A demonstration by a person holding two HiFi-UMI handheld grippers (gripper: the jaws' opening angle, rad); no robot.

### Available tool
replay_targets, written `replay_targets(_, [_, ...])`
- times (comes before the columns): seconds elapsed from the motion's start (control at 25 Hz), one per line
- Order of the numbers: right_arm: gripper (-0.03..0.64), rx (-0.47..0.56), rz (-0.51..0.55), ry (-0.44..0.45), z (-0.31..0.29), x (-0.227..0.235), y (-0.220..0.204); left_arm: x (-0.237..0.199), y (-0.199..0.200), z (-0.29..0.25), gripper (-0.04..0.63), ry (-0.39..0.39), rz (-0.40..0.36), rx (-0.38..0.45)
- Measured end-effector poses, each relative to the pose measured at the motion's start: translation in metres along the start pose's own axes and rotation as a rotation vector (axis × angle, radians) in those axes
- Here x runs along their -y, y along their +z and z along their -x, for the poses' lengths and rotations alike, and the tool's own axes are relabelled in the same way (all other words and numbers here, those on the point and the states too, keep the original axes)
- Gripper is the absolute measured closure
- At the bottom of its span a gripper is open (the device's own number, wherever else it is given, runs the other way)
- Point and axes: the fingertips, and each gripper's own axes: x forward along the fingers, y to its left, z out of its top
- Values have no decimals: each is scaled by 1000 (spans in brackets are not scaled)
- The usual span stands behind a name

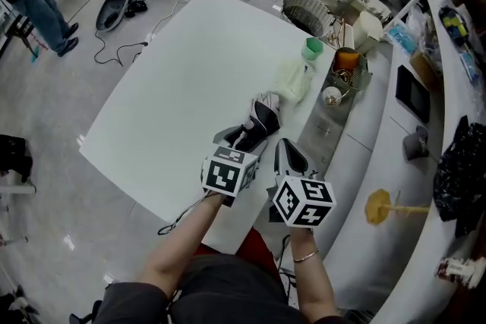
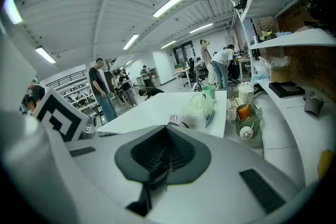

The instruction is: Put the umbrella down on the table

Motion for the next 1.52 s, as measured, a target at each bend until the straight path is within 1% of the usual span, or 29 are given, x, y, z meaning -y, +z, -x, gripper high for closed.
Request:
replay_targets(0.36, [598, 26, -6, -18, 10, -14, 2, 7, 12, 23, 318, -57, 2, 42])
replay_targets(0.52, [598, 34, -10, -28, 17, -21, 1, 12, 17, 36, 319, -103, 4, 63])
replay_targets(0.76, [598, 62, -13, -49, 27, -33, 3, 17, 21, 55, 345, -141, -45, 89])
replay_targets(1.04, [598, 90, -20, -73, 42, -42, 2, 17, 24, 77, 424, -151, -76, 140])
replay_targets(1.16, [598, 102, -23, -83, 48, -46, 1, 15, 27, 88, 482, -156, -63, 175])
replay_targets(1.28, [598, 112, -35, -92, 53, -51, -1, 11, 29, 97, 525, -164, -54, 195])
replay_targets(1.52, [598, 126, -42, -105, 63, -58, -5, 12, 26, 114, 574, -187, -62, 224])
